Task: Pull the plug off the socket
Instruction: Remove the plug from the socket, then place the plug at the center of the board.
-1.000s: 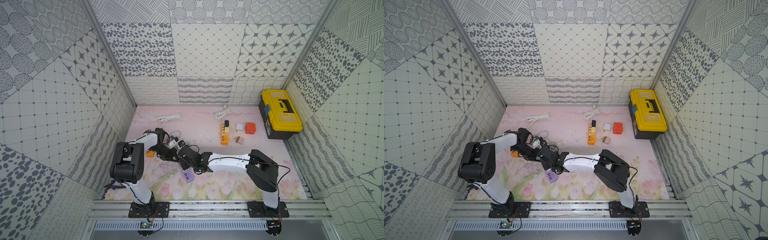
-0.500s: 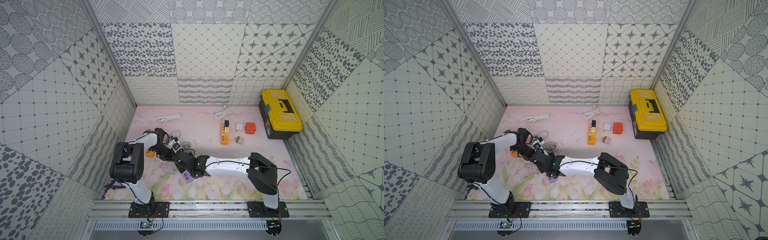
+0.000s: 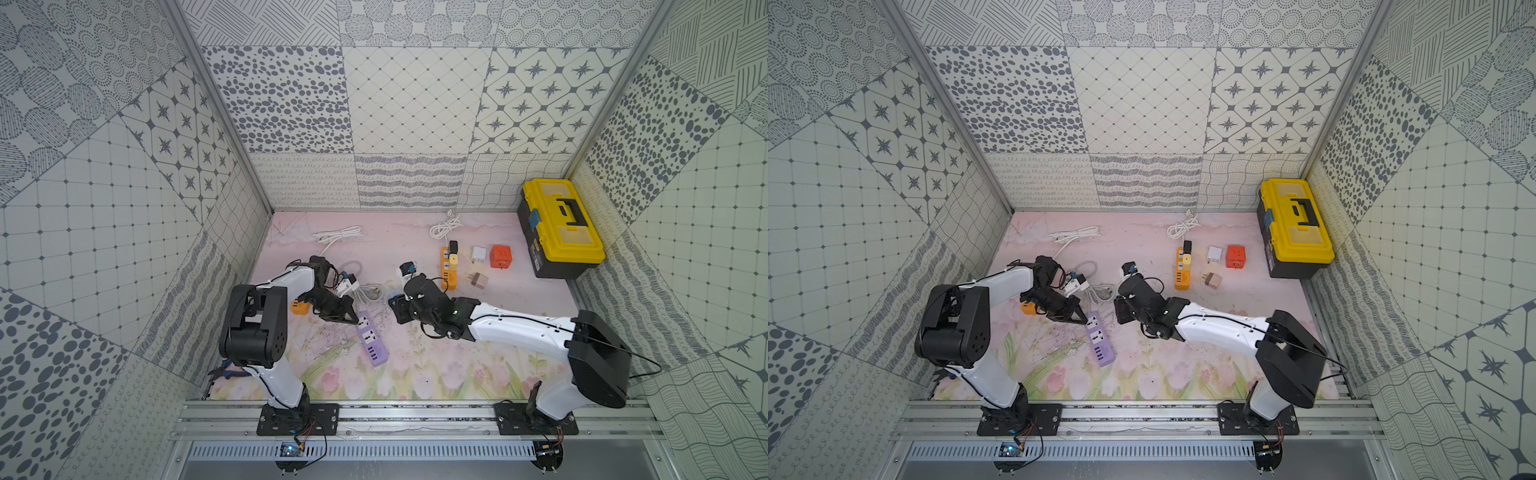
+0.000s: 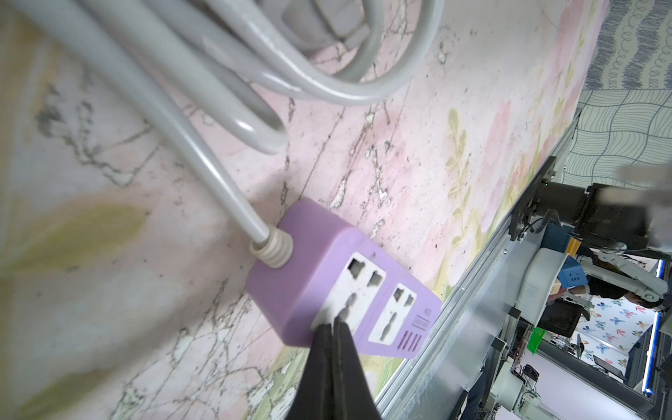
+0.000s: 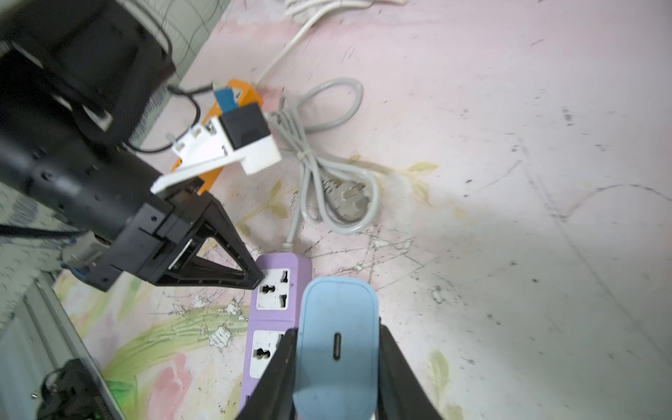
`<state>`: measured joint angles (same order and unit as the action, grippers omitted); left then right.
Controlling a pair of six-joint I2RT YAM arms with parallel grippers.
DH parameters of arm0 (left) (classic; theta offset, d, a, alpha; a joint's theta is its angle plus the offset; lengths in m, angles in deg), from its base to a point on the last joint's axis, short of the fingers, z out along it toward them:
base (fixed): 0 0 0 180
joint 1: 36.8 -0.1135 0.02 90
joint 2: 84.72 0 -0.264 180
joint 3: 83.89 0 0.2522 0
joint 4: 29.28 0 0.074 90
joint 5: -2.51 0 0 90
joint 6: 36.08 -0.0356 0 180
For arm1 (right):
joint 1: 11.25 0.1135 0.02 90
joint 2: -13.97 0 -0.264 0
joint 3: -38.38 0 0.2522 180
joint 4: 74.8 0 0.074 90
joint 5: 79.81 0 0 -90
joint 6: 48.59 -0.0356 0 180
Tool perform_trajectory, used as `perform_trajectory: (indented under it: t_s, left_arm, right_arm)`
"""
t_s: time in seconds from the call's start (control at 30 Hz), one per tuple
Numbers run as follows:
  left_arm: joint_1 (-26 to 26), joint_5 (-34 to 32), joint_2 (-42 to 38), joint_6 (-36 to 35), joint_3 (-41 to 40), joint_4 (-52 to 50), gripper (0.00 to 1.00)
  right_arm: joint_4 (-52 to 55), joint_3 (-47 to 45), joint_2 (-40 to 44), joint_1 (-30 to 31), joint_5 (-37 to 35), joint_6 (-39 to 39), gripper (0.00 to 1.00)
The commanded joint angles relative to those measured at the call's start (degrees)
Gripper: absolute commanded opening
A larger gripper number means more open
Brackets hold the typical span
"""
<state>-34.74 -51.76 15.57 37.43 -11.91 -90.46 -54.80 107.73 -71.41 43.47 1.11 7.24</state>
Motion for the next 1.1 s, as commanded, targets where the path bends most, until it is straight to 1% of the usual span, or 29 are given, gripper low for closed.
perform_trajectory:
  t_s: [0.0,0.17,0.27,0.33,0.47,0.53,0.63,0.73,0.83,0.97,1.07]
  left_arm:
    - [-0.13,-11.91,0.33,-1.09,-0.83,4.08,0.00]
    - [-0.14,-11.82,0.32,-0.97,-0.84,4.04,0.00]
    - [-0.19,-11.64,0.26,-0.96,-0.88,3.94,0.00]
    - [-0.18,-11.64,0.07,-0.99,-0.90,4.06,0.00]
    - [-0.21,-11.47,0.03,-0.94,-0.90,4.05,0.00]
    - [-0.15,-11.39,0.03,-1.00,-0.85,3.98,0.00]
    - [-0.15,-11.29,-0.05,-0.93,-0.92,4.00,0.00]
    - [-0.21,-11.12,-0.07,-1.09,-0.91,3.99,0.00]
    - [-0.10,-10.86,-0.27,-1.07,-1.04,4.00,0.00]
    - [-0.16,-10.65,-0.62,-1.07,-1.22,4.04,0.00]
    - [-0.14,-10.68,-0.73,-1.09,-1.18,4.10,0.00]
  right_arm:
    - [-2.27,-5.63,7.64,-5.29,3.38,-5.08,0.00]
    - [0.05,-15.02,19.59,-16.63,4.94,-7.69,0.00]
    - [0.82,-19.48,24.72,-24.99,8.79,-8.81,0.00]
    - [0.64,-22.08,27.46,-31.60,12.87,-9.60,0.00]
    - [0.08,-25.32,29.15,-44.19,20.82,-10.15,0.00]
    - [-0.62,-26.55,28.35,-51.07,25.07,-10.95,0.00]
    - [-3.39,-27.28,26.27,-58.84,29.22,-11.15,0.00]
    - [-5.14,-26.63,22.34,-63.16,29.49,-9.88,0.00]
    - [-8.52,-25.54,16.54,-65.81,30.21,-9.51,0.00]
    - [-13.58,-24.92,9.30,-66.35,31.36,-9.36,0.00]
    - [-16.22,-22.26,4.70,-66.23,31.21,-9.33,0.00]
